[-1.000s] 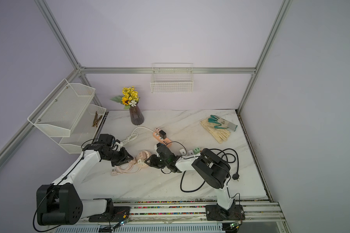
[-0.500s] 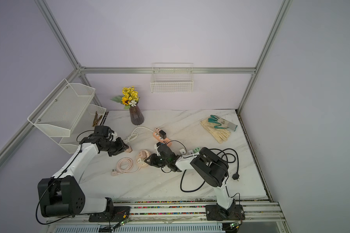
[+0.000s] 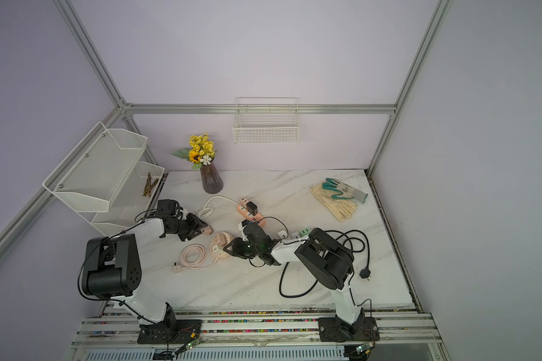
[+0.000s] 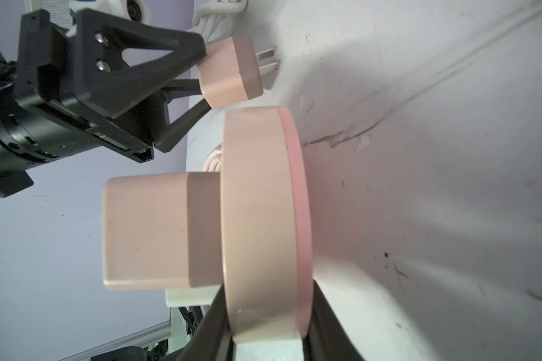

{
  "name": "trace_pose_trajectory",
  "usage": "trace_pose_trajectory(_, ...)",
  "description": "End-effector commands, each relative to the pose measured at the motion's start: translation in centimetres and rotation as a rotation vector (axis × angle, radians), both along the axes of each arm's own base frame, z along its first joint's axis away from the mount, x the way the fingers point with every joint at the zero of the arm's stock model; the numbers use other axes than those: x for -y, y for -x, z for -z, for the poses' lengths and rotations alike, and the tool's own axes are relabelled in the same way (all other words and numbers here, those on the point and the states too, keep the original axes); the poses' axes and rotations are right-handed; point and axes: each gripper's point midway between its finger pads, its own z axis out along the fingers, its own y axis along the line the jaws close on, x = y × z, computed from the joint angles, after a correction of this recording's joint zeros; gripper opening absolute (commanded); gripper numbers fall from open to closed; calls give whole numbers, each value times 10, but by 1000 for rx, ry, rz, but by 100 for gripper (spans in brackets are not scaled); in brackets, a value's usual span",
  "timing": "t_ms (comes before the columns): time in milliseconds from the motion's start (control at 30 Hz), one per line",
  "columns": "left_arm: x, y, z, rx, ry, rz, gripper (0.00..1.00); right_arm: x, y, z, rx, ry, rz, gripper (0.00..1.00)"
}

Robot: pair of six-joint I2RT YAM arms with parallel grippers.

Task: Pull the plug off the socket
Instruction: Place the plug at the center of the board.

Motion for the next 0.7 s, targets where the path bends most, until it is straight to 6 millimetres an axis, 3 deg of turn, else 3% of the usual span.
trace_pose_trajectory(0,-13,-1,-16,36,-91,-3,70,21,8,49,-70,164,18,0)
trace_pose_trajectory(67,-18,3,-20,33,-125,2,74,20,9,51,-75,166,15,0)
trace_pose_trajectory(233,-9,11,-41,78,-143,66,72,20,9,47,-65,167,17,0)
trace_pose_trajectory(400,17,28,-61,94,-189,198,62,19,10,46,-55,172,18,0)
trace_pose_trajectory(600,61,48,-71,105,-161,304,52,18,10,48,-54,177,22,0)
trace_pose_trajectory(667,70,54,-86,145,-156,319,48,18,11,47,-53,180,20,0)
